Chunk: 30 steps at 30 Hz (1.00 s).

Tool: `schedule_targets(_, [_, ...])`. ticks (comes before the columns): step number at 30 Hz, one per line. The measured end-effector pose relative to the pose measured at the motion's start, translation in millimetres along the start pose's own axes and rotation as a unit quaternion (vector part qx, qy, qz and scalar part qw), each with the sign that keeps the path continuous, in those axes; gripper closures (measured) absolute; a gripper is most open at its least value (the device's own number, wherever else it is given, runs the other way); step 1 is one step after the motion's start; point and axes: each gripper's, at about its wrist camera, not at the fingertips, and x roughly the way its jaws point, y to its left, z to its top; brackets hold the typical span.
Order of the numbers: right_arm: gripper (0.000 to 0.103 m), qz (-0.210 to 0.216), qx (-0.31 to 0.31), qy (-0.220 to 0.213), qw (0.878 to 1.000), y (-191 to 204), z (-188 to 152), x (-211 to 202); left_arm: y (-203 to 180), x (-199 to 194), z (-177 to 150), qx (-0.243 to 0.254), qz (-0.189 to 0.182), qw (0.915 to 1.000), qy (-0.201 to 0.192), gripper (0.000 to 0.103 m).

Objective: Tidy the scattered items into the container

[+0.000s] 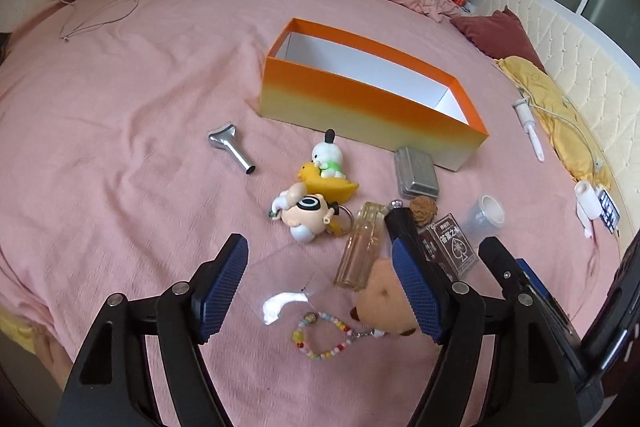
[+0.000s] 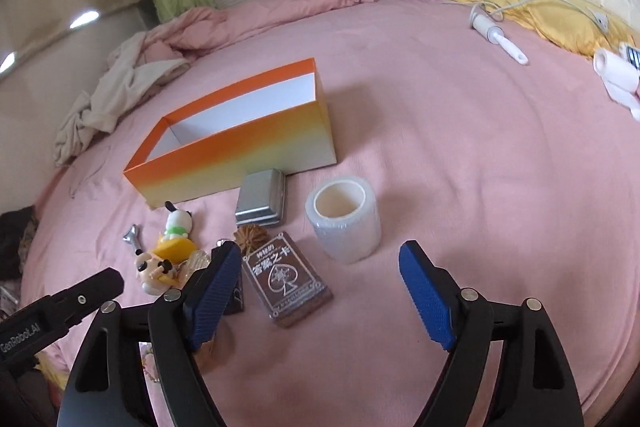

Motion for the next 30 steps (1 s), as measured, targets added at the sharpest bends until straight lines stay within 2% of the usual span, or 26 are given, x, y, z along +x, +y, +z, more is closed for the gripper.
schedule_targets(3, [0.022,-0.019,-0.016,-0.029,0.999,-4,-24,-9,-13,-2,-18,0.033,0.033,0.9988,-0.011,0.028])
schedule_targets(5, [0.022,-0.039,-0.042,-0.030,0.998,-3,-37,-10,-23,-4,-35,0.043,0.067,0.9968,-0.011,0.028])
schedule_targets(6, [0.022,-0.050,-0.055,-0.027,0.997,-2,-43,-10,-27,-7,-45,0.046,0.072,0.9963,-0.012,0.028])
schedule_targets(9, [0.021,-0.065,-0.068,-0.023,0.995,0,-53,-12,-36,-9,-69,0.067,0.078,0.9945,-0.019,0.029])
schedule_targets(13, [0.021,-0.057,-0.082,-0.029,0.995,0,-62,-17,-14,1,-75,0.026,0.092,0.9954,-0.009,0.028])
schedule_targets(15, [0.020,-0.045,-0.101,-0.042,0.993,-2,-68,-17,-5,2,-80,0.021,0.079,0.9960,-0.034,0.025])
schedule_targets(17, [0.013,-0.033,-0.123,-0.050,0.991,-3,-72,-13,-7,5,-83,0.049,0.073,0.9947,-0.053,0.019])
schedule_targets(18, [0.006,-0.025,-0.133,-0.054,0.989,-3,-74,-10,-10,8,-85,0.070,0.079,0.9928,-0.058,0.018])
schedule_targets(19, [0.006,-0.019,-0.144,-0.058,0.988,-4,-76,-7,-11,9,-85,0.081,0.080,0.9915,-0.061,0.017])
schedule_targets(25, [0.006,-0.014,-0.146,-0.056,0.988,-8,-75,-3,-7,12,-85,0.064,0.077,0.9920,-0.076,0.016])
schedule_targets(30, [0.006,-0.022,-0.143,-0.055,0.988,-9,-75,0,-8,15,-82,0.058,0.085,0.9922,-0.069,0.015])
